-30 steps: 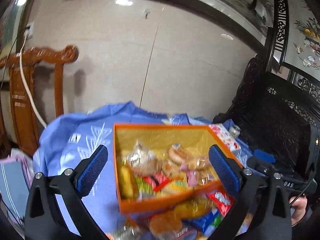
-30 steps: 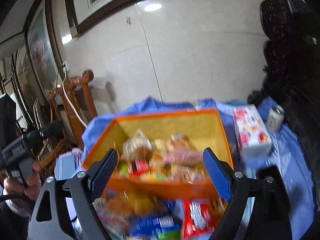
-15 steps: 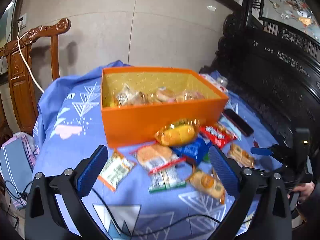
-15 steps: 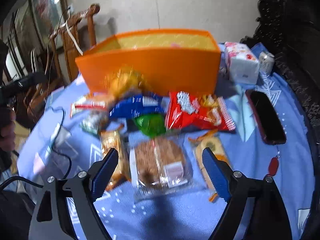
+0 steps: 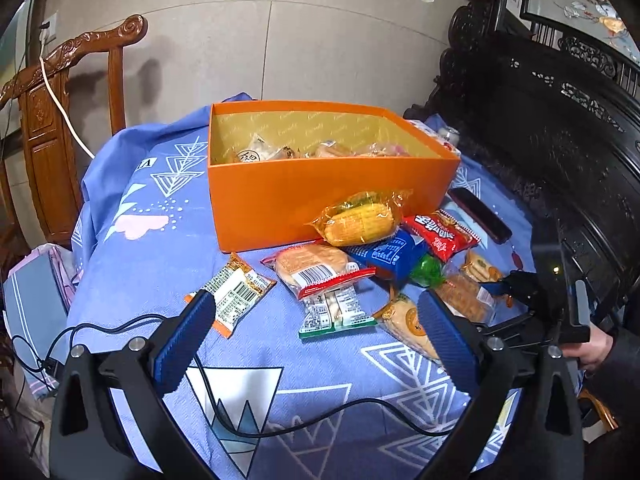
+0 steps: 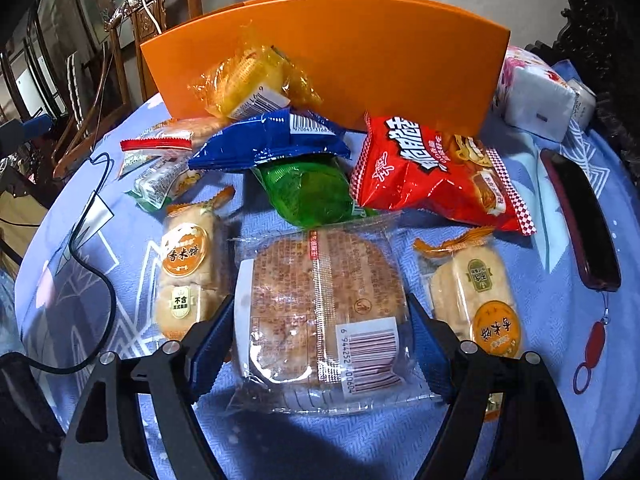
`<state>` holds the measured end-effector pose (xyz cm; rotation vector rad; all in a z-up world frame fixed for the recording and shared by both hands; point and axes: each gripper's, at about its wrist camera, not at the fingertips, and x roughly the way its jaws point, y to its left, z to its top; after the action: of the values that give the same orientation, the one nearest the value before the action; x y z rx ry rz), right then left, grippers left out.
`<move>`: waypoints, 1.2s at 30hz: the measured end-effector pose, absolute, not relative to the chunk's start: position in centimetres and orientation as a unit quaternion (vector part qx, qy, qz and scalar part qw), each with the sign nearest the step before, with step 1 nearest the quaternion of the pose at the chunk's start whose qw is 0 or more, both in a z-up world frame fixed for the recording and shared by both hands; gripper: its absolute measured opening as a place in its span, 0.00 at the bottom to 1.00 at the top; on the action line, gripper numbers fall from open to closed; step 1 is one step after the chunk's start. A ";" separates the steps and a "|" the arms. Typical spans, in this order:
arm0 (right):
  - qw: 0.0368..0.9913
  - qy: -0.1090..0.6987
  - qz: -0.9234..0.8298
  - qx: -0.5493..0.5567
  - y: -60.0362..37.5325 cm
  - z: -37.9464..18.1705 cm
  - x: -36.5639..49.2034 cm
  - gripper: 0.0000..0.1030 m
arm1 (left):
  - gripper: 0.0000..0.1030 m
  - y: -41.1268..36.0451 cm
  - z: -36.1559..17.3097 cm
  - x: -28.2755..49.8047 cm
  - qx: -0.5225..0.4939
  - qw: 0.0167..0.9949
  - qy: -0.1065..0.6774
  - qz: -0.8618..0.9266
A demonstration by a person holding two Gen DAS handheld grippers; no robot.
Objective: Organize snacks
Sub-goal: 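Grasp a clear round bread bag with the right gripper while the left grasps another bread bag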
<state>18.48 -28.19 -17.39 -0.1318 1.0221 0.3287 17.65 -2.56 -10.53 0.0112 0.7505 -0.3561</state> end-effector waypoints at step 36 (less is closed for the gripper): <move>0.872 0.468 0.108 0.097 -31.0 -15.6 14.8 0.77 | 0.73 -7.6 -21.0 29.9 -0.013 0.882 0.454 -0.124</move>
<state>14.76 -31.02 -15.58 0.2034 0.9771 0.2249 29.91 -7.61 -21.04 -0.0266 0.9454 -0.2573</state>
